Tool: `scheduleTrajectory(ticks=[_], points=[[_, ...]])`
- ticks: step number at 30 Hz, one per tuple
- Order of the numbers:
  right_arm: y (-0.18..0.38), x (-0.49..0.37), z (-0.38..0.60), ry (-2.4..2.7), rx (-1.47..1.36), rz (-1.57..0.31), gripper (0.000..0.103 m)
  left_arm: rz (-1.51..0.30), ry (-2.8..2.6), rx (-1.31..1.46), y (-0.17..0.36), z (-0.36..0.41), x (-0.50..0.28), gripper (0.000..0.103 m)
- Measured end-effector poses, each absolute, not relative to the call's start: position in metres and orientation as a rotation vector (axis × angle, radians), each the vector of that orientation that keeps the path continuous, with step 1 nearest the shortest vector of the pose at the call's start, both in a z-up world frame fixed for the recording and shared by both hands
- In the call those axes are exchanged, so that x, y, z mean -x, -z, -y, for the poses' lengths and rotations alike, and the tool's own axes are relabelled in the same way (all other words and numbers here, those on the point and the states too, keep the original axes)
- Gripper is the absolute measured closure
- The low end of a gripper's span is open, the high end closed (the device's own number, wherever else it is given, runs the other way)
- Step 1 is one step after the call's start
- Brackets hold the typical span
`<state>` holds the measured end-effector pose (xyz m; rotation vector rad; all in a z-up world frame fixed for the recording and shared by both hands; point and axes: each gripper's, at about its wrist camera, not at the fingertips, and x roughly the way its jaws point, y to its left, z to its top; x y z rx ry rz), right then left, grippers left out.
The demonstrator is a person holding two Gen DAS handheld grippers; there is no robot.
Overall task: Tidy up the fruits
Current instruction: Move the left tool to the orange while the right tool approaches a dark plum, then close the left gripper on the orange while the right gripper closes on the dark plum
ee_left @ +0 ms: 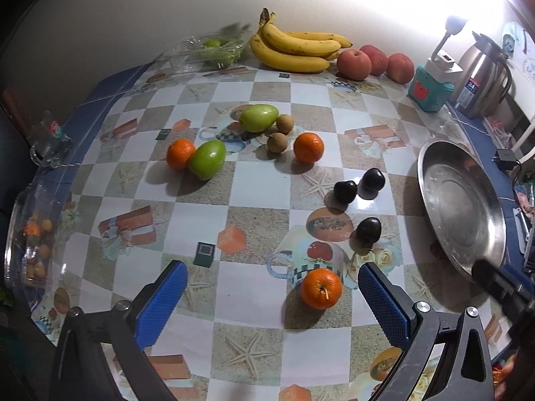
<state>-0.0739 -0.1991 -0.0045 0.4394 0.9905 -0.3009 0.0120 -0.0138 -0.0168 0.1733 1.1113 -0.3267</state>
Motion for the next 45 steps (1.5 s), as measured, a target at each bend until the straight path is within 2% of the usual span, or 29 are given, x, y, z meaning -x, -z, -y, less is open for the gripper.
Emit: scheduleTrajectory(ticks=[11,18,22,24,26,30,33,39,45], points=[[0.000,0.021,0.186,0.182,-0.456,-1.029,0.000,-1.170,0.385,-0.352,0.042,0.048,-0.003,0.000],[0.018,-0.009,0.183,0.173,-0.447,-1.110,0.001,-1.203,0.343,-0.335,0.054,0.049,-0.015,0.001],[0.026,-0.026,0.179,0.170,-0.435,-1.135,0.013,-1.251,0.356,-0.306,0.063,0.046,-0.016,0.009],[0.032,-0.032,0.178,0.155,-0.455,-1.142,0.014,-1.265,0.349,-0.268,0.065,0.041,-0.020,0.010],[0.035,-0.035,0.176,0.152,-0.458,-1.138,0.022,-1.280,0.342,-0.243,0.067,0.037,-0.023,0.011],[0.043,-0.040,0.171,0.128,-0.441,-1.157,0.028,-1.320,0.356,-0.202,0.073,0.031,-0.026,0.017],[0.053,-0.043,0.168,0.097,-0.451,-1.192,0.038,-1.326,0.375,-0.197,0.073,0.032,-0.026,0.019],[0.070,-0.046,0.160,0.084,-0.433,-1.247,0.045,-1.349,0.386,-0.205,0.076,0.034,-0.023,0.027],[0.077,-0.048,0.155,0.080,-0.424,-1.263,0.046,-1.363,0.393,-0.199,0.077,0.030,-0.022,0.033]])
